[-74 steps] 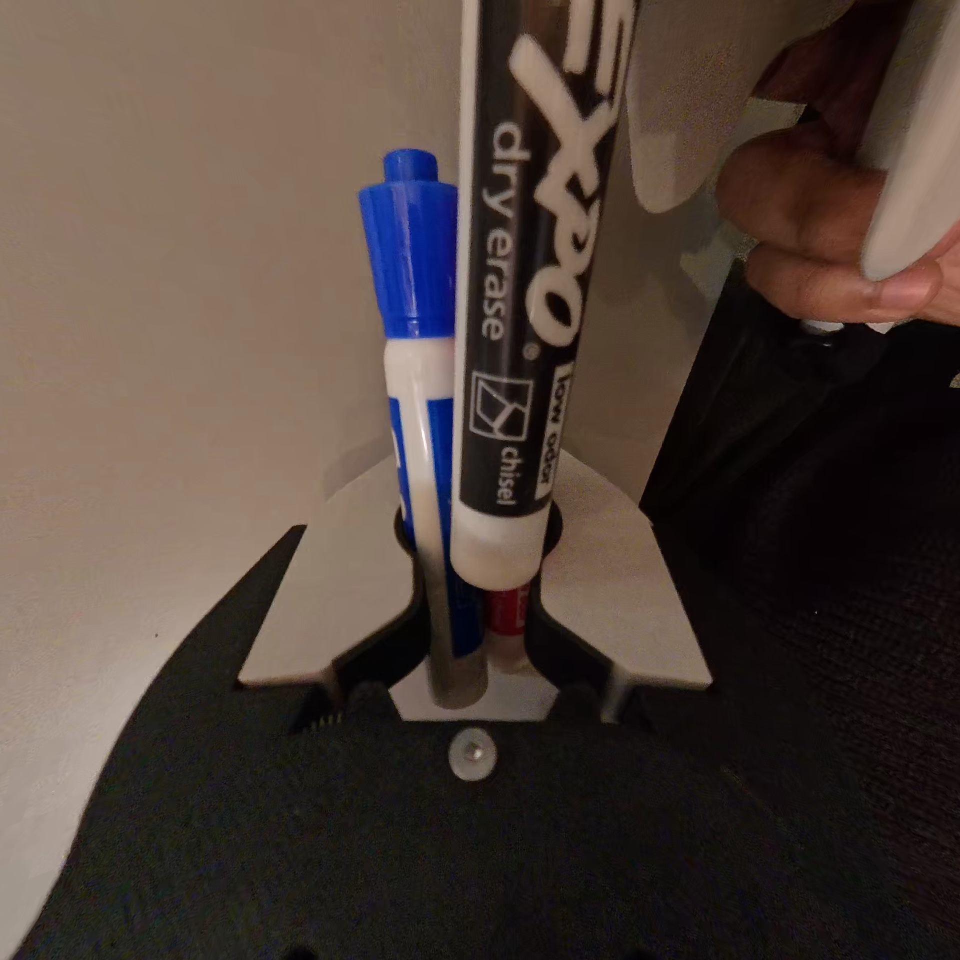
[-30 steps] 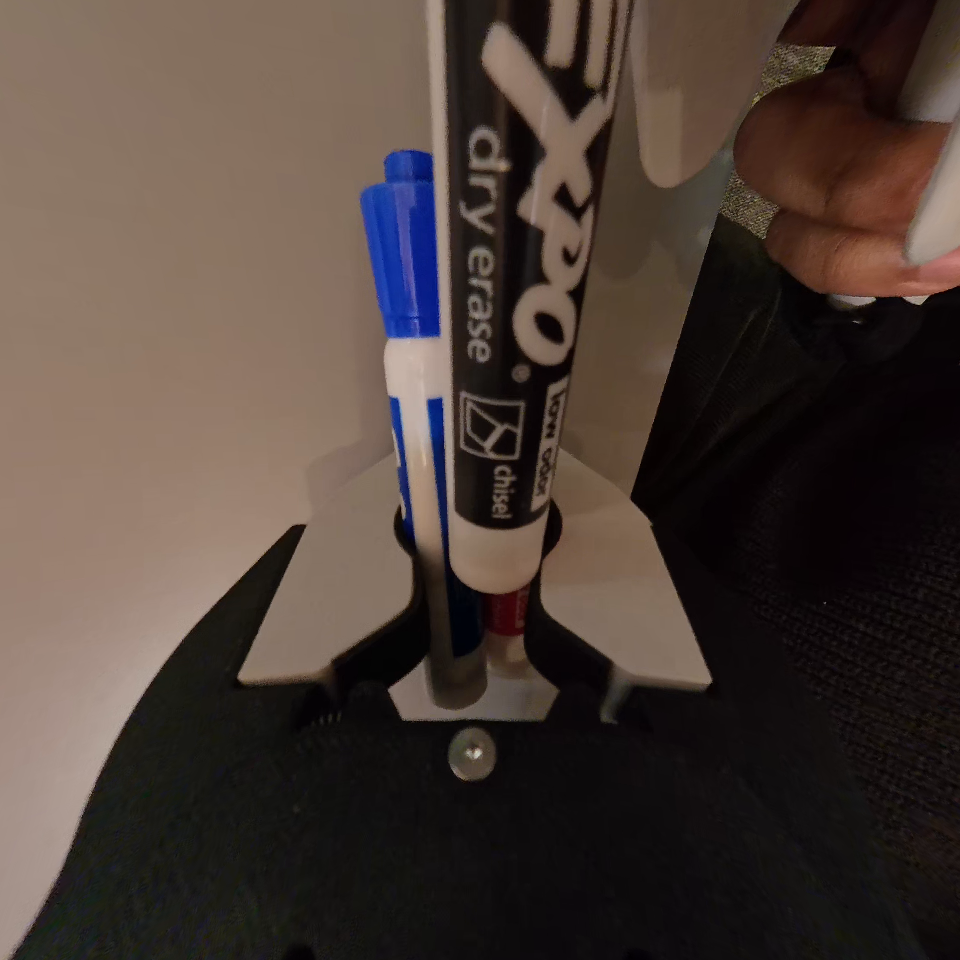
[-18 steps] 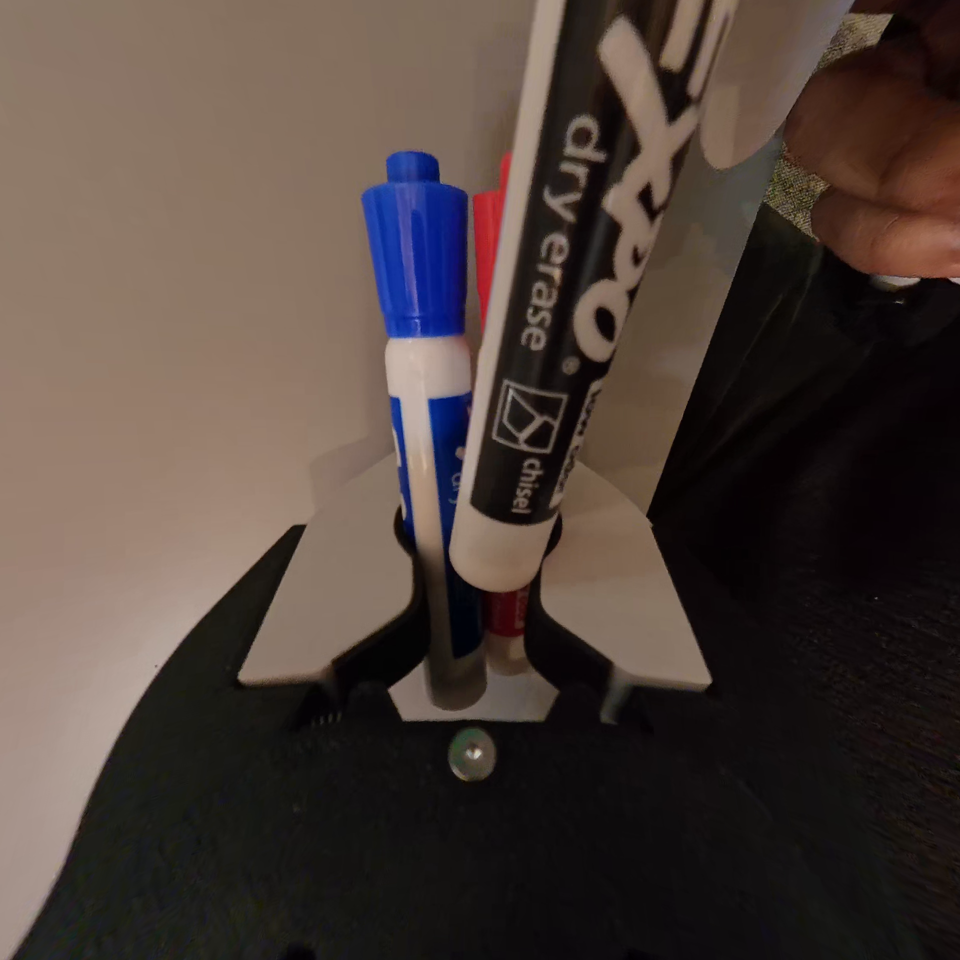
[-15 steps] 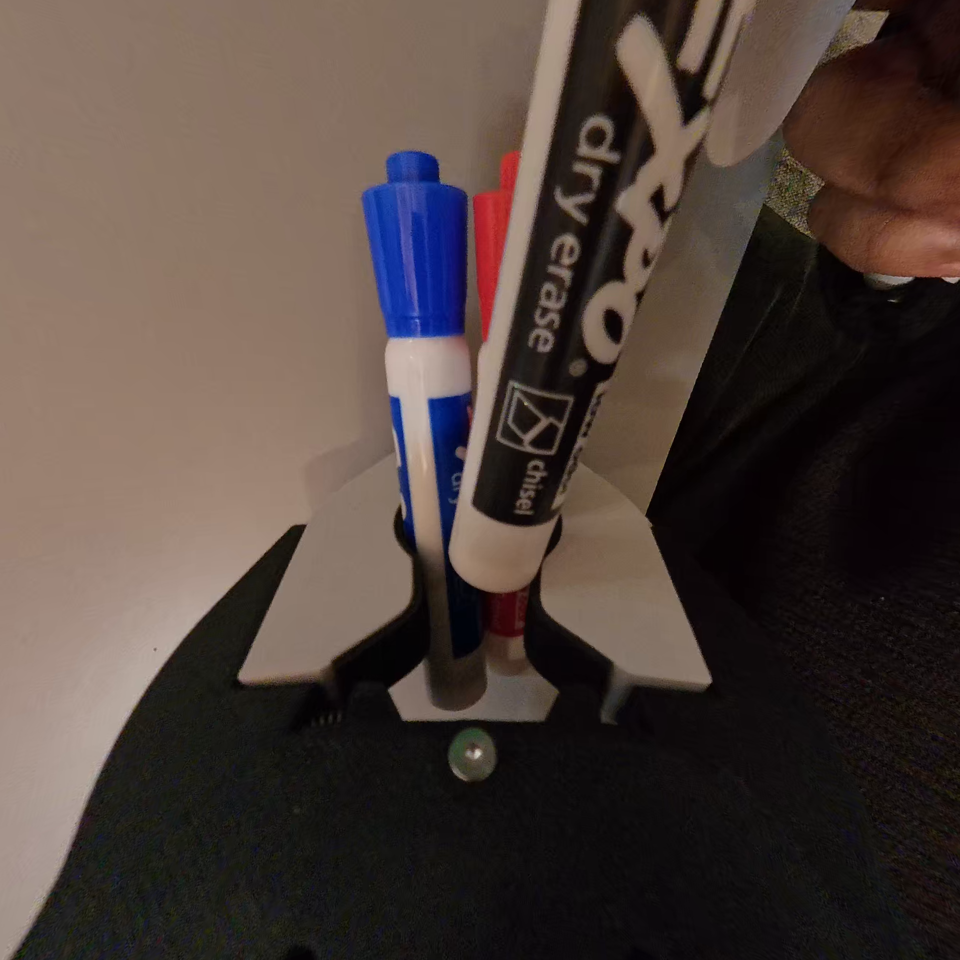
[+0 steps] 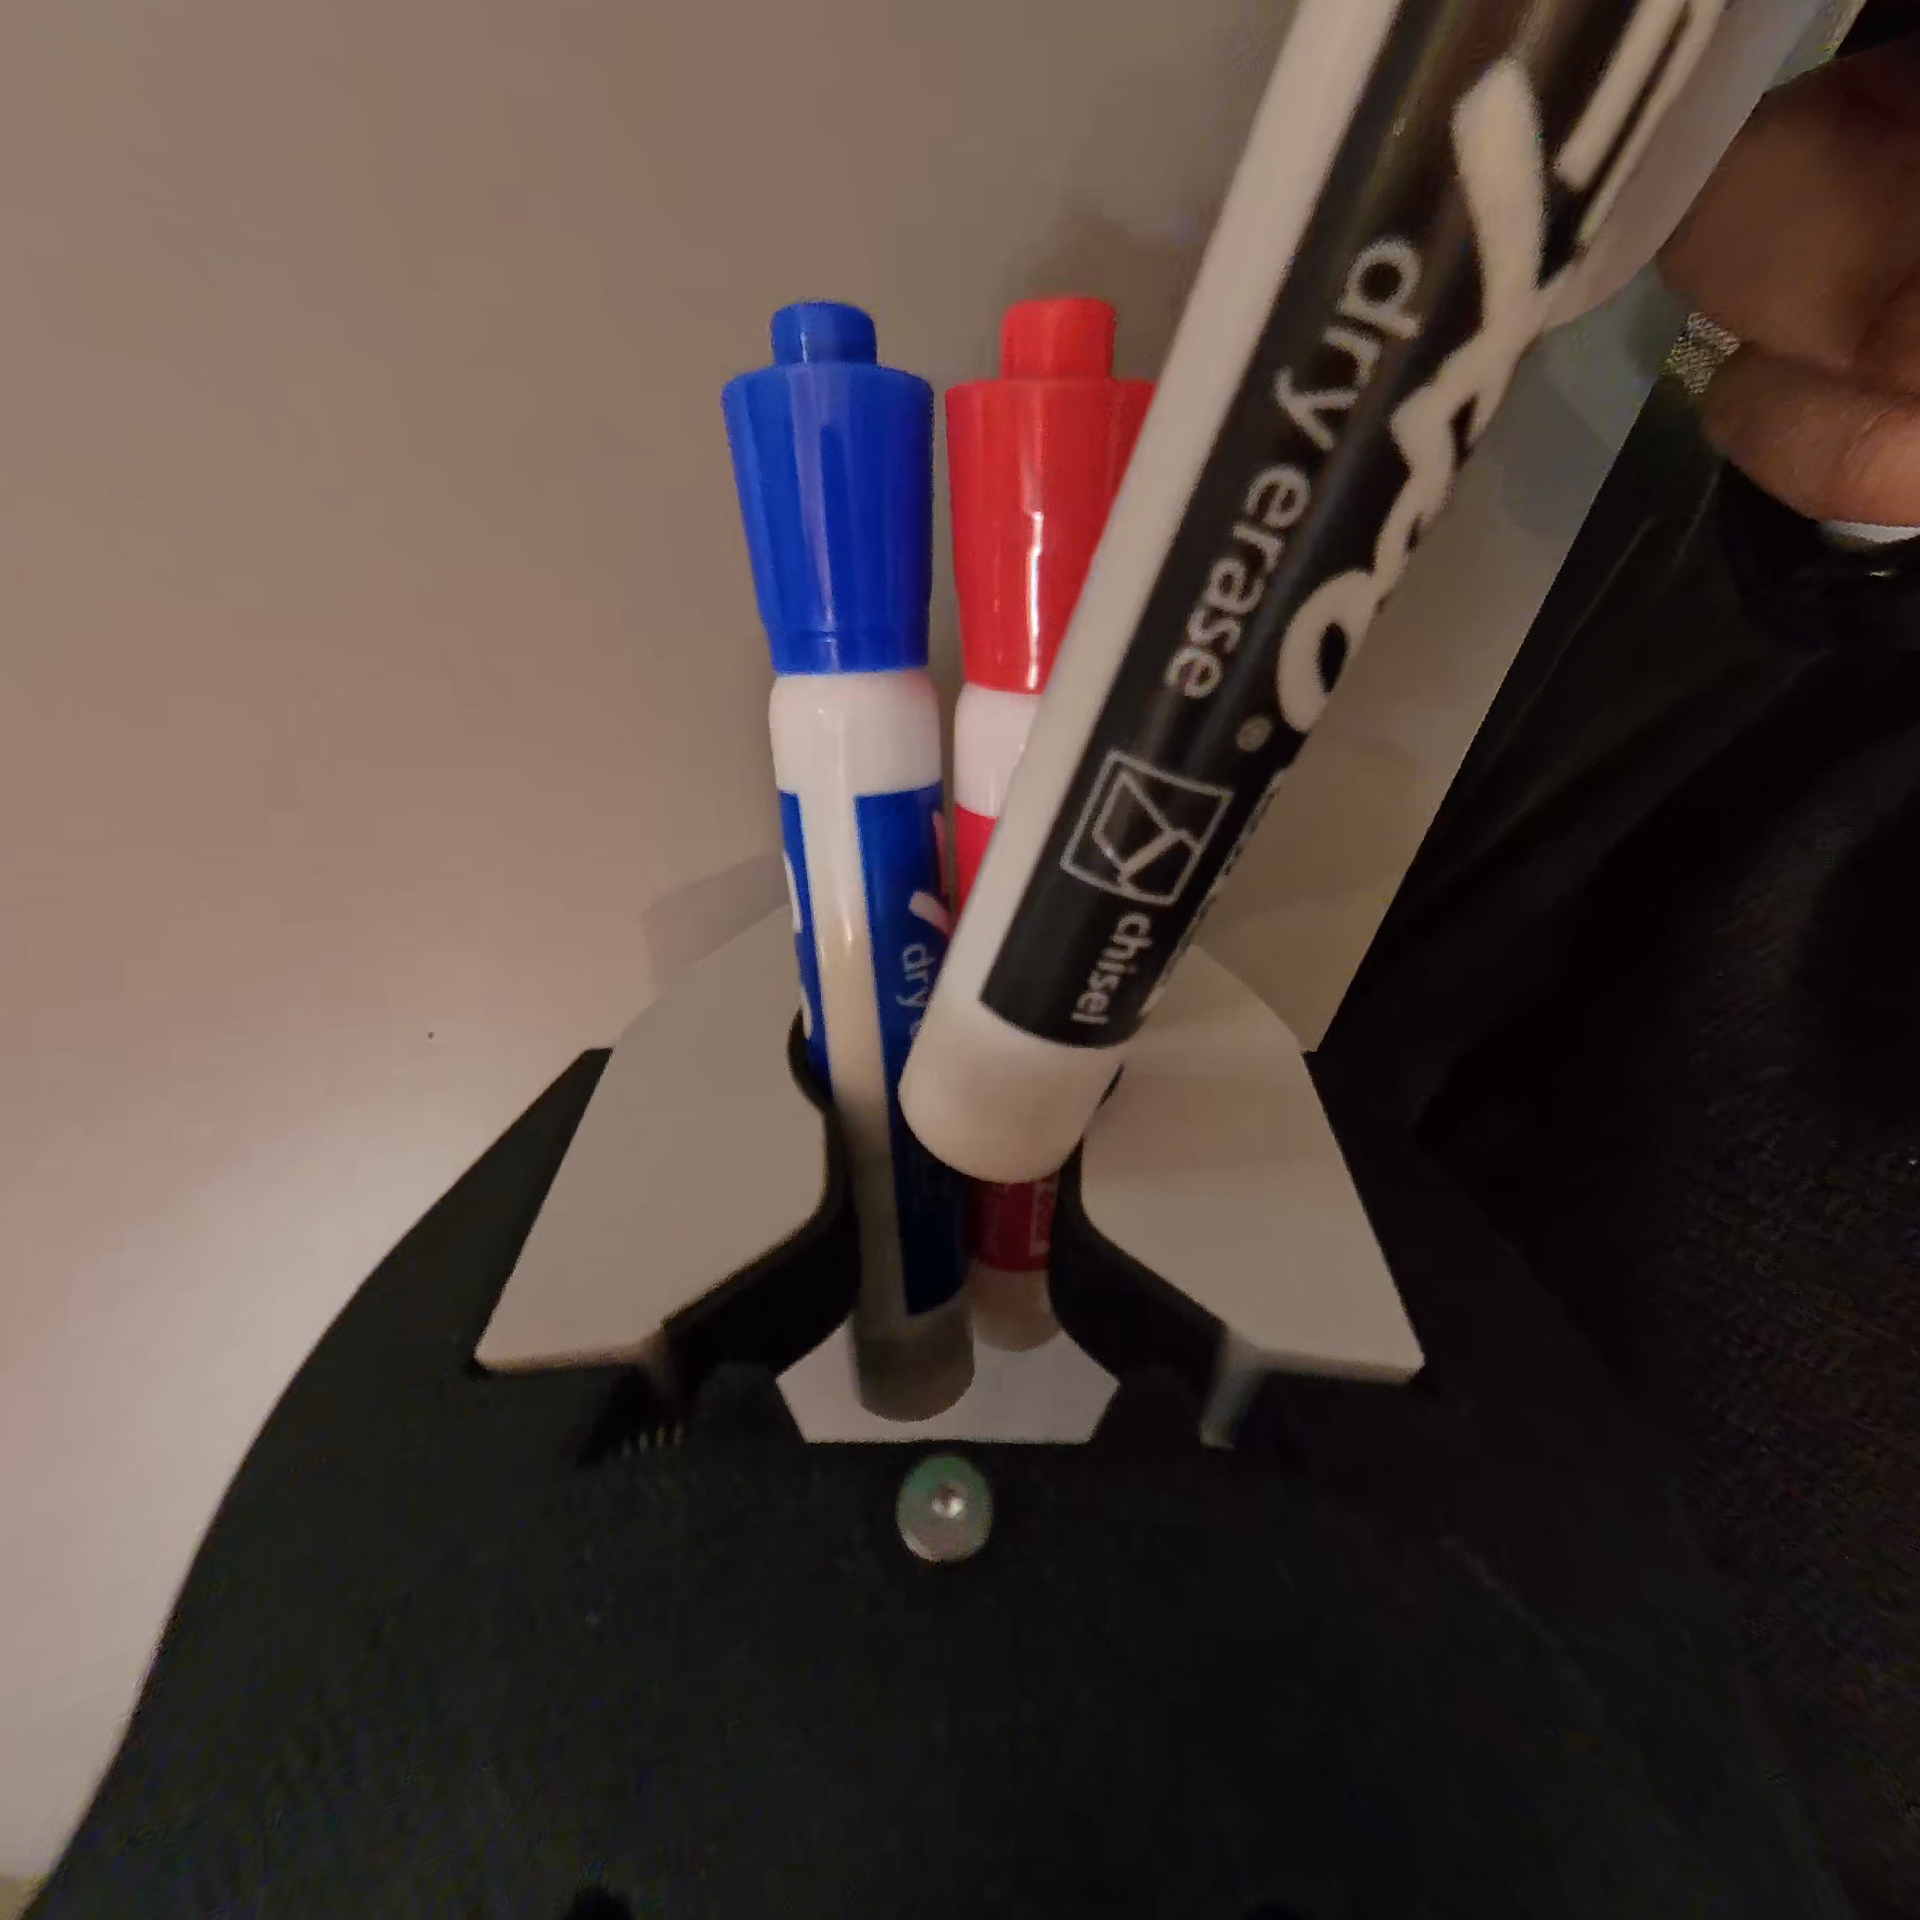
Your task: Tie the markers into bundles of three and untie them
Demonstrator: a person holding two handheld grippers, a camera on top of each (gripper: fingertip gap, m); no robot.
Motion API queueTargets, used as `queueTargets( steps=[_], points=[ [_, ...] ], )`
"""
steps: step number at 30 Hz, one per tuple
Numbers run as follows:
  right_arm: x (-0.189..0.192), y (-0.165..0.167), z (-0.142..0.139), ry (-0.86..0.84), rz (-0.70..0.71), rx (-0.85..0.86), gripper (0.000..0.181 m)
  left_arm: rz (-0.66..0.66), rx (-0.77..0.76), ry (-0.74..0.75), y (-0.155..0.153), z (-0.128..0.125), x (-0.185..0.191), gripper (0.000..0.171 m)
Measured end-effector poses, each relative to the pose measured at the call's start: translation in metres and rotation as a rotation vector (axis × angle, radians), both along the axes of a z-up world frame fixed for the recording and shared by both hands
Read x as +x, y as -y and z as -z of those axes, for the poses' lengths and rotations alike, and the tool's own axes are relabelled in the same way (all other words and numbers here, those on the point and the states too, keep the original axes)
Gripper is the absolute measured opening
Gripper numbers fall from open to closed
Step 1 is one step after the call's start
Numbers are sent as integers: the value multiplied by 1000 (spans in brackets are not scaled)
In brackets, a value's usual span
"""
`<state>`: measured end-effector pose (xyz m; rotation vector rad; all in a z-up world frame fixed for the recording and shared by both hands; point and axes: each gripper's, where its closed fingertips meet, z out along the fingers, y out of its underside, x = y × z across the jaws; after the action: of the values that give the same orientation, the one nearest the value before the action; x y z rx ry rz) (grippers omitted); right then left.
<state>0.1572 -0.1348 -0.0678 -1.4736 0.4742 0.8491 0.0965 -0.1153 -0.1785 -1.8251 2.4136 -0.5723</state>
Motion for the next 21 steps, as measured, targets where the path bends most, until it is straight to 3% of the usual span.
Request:
queueTargets(
  steps=[15,21],
  points=[
    [-13,-10,11,-60,-88,-42,17,48,75,-61,-14,8,-19,45],
    [-6,-10,10,-122,-46,-20,17,103,98,-65,-11,8,-22,45]
  ],
)
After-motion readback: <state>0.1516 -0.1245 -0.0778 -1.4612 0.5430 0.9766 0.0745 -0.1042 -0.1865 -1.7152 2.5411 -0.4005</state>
